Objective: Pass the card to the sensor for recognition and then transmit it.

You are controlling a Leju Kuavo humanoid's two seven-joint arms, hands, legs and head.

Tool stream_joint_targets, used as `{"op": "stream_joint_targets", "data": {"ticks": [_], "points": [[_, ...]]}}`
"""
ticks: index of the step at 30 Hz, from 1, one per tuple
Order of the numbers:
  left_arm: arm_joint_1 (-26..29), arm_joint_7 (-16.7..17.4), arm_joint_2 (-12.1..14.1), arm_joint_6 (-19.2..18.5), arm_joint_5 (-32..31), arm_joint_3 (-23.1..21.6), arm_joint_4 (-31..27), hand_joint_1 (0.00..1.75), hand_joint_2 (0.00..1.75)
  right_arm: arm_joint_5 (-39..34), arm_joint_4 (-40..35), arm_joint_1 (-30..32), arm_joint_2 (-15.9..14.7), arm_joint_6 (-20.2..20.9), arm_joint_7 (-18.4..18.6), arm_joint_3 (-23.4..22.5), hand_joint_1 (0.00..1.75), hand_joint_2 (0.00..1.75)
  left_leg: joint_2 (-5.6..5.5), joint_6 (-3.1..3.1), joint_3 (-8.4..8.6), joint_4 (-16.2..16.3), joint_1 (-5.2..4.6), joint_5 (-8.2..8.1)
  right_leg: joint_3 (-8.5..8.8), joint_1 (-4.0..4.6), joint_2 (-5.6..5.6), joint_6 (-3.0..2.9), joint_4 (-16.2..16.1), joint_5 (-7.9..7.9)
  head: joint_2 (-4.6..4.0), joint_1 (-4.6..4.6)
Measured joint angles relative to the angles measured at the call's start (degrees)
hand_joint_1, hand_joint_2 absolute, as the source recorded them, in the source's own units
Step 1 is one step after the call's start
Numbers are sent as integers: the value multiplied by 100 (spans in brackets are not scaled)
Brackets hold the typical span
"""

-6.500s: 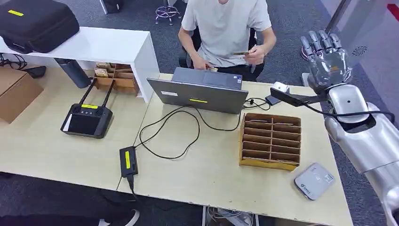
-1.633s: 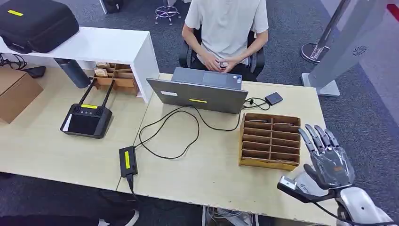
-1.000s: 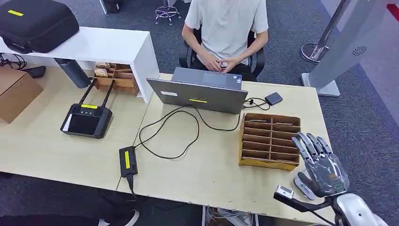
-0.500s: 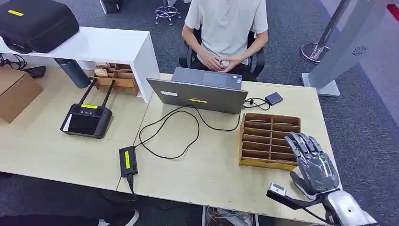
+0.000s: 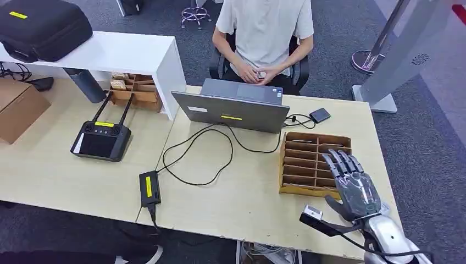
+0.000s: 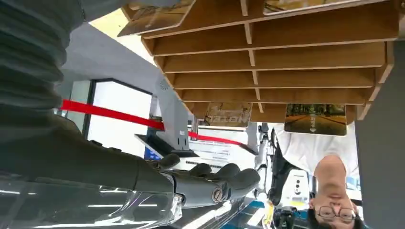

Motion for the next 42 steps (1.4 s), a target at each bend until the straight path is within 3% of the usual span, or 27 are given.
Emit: {"op": "stream_joint_targets", "data": {"ticks": [16, 42], "points": [[-4, -144, 2, -621, -501, 201, 0, 0, 175, -68, 160, -49, 140, 61, 0, 105, 0, 175, -1, 0, 1, 0, 0, 0, -1, 0, 0, 0, -1, 0, 0, 0], [-18, -470, 72, -1263, -1091, 363, 2, 0, 175, -125, 441, 400, 194, 92, 26, -42, 0, 175, 0, 0, 1, 0, 0, 0, -1, 1, 1, 0, 0, 0, 0, 0]]}}
